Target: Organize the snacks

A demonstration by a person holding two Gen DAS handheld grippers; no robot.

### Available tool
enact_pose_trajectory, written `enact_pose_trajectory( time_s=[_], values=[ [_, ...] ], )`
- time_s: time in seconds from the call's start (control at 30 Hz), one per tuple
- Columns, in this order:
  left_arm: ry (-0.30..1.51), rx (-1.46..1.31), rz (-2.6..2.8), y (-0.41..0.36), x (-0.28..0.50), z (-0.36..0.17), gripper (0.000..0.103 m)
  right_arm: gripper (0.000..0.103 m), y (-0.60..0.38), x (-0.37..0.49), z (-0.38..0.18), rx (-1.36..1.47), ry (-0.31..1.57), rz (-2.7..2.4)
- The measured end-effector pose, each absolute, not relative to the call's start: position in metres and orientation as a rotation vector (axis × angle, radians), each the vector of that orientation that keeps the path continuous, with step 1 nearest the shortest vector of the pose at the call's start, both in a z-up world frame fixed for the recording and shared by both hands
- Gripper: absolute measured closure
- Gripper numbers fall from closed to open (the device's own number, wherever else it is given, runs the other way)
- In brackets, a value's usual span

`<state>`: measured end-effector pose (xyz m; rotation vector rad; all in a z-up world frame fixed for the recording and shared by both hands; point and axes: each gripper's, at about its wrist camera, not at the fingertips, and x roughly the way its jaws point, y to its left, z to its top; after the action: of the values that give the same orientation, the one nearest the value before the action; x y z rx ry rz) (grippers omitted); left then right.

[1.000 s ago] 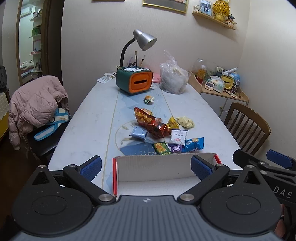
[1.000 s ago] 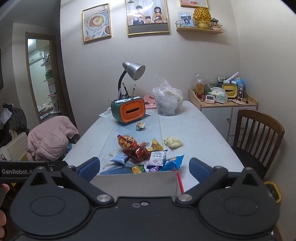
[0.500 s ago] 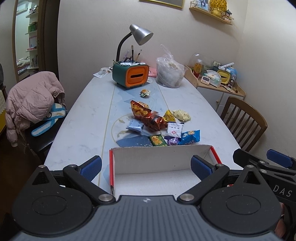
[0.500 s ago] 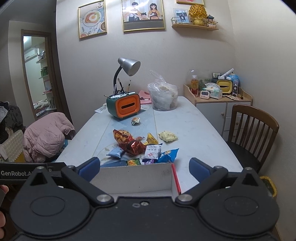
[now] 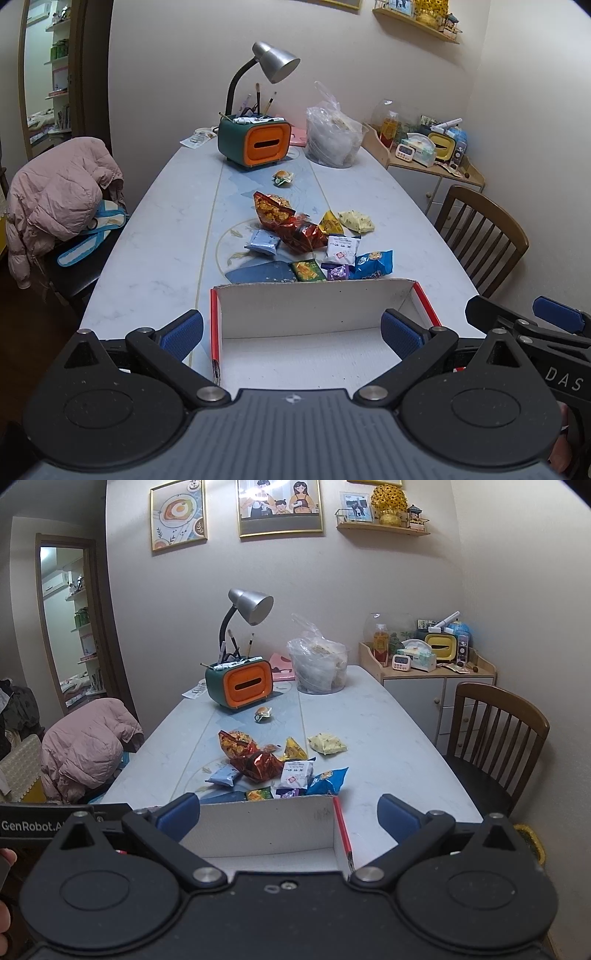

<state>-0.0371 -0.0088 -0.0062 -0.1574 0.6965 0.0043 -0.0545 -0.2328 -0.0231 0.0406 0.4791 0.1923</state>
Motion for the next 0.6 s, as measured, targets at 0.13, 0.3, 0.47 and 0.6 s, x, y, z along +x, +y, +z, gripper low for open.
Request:
enact_pose_trajectory(
  time_s=[0.13, 0.3, 0.47, 0.6],
  values=[
    [0.697, -0.155, -0.005, -0.0105, -0.0369, -0.0056, 0.0, 0.0, -0.2343, -0.0556, -0.0228, 0.04, 0.481, 0.183],
    [0.698, -0.15, -0.013, -0.0148, -0.0372, -0.0063, 0.0, 0.0, -0.2371, -0.0576, -0.024, 0.045, 0.478, 0.171],
    [0.692, -0.137, -0.019, -0.0177, -0.037, -0.0063, 0.0, 0.0, -0.2387, -0.0589, -0.0233, 0.053, 0.472, 0.164],
    [0.692, -0.131, -0.016, -0.0184, -0.0368, -0.0065, 0.0, 0.0, -0.2391, -0.0585, -0.0237, 0.054, 0.473, 0.163]
  ],
)
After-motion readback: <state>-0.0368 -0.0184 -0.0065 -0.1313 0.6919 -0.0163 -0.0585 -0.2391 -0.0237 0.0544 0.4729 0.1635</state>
